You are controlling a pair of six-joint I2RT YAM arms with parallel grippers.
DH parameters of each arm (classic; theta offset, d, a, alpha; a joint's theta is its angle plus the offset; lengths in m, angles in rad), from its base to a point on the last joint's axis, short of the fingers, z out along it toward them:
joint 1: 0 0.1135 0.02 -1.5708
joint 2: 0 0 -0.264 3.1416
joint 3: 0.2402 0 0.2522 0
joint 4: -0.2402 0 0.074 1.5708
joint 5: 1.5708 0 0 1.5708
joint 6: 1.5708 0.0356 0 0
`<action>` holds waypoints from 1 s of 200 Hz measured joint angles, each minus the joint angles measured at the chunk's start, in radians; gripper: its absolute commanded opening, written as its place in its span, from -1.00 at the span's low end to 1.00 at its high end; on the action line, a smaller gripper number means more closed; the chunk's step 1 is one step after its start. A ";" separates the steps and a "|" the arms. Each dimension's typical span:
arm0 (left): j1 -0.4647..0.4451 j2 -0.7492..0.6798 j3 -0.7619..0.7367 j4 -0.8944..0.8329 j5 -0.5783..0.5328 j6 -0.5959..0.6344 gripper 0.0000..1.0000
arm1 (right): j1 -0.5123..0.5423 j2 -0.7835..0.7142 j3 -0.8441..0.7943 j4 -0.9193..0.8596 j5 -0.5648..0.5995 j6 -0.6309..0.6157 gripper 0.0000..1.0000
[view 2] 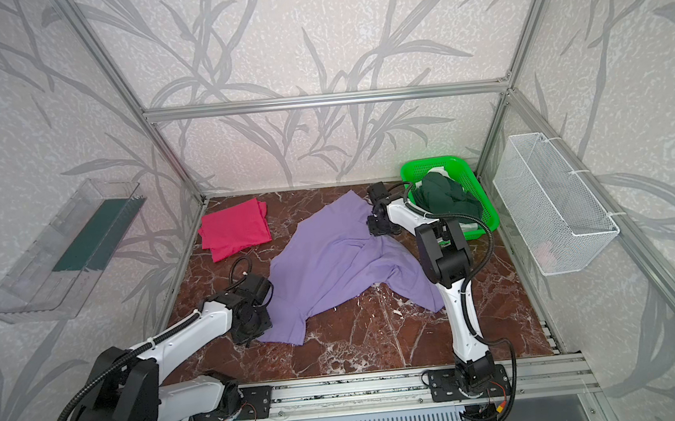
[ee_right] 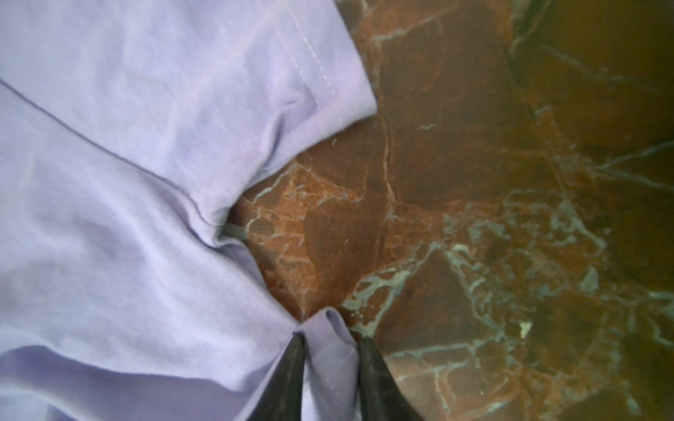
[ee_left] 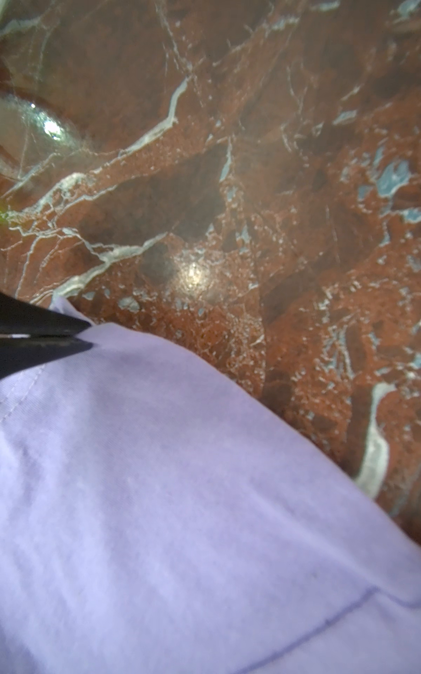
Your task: Fold and stack the t-shirts
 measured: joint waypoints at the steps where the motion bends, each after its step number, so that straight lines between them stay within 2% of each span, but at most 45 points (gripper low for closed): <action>1: 0.000 0.000 0.000 0.000 0.000 0.000 -1.00 | 0.000 0.000 0.000 0.000 0.000 0.000 -0.43; 46: 0.000 0.008 0.005 -0.002 0.001 0.001 -1.00 | 0.000 0.000 0.008 -0.004 0.001 -0.004 -0.51; 57: 0.000 0.012 0.007 -0.004 0.002 0.002 -1.00 | 0.000 0.001 0.017 -0.006 0.000 -0.007 -0.64; 77: 0.000 0.015 0.009 -0.006 0.002 0.005 -1.00 | 0.000 0.001 0.022 -0.006 0.000 -0.008 -0.71; 96: 0.000 0.023 0.015 -0.007 0.003 0.008 -1.00 | 0.000 0.001 0.022 -0.008 0.000 -0.010 -1.00; 155: 0.000 0.025 0.023 0.010 0.018 0.010 -1.00 | 0.000 -0.036 -0.023 0.008 -0.027 -0.011 -1.00; 178: 0.000 0.003 0.055 0.002 0.042 0.018 -1.00 | 0.000 -0.137 -0.087 0.007 -0.061 -0.009 -1.00; 200: 0.000 -0.045 0.178 -0.037 0.038 0.044 -1.00 | 0.000 -0.269 -0.106 0.007 -0.108 -0.002 -1.00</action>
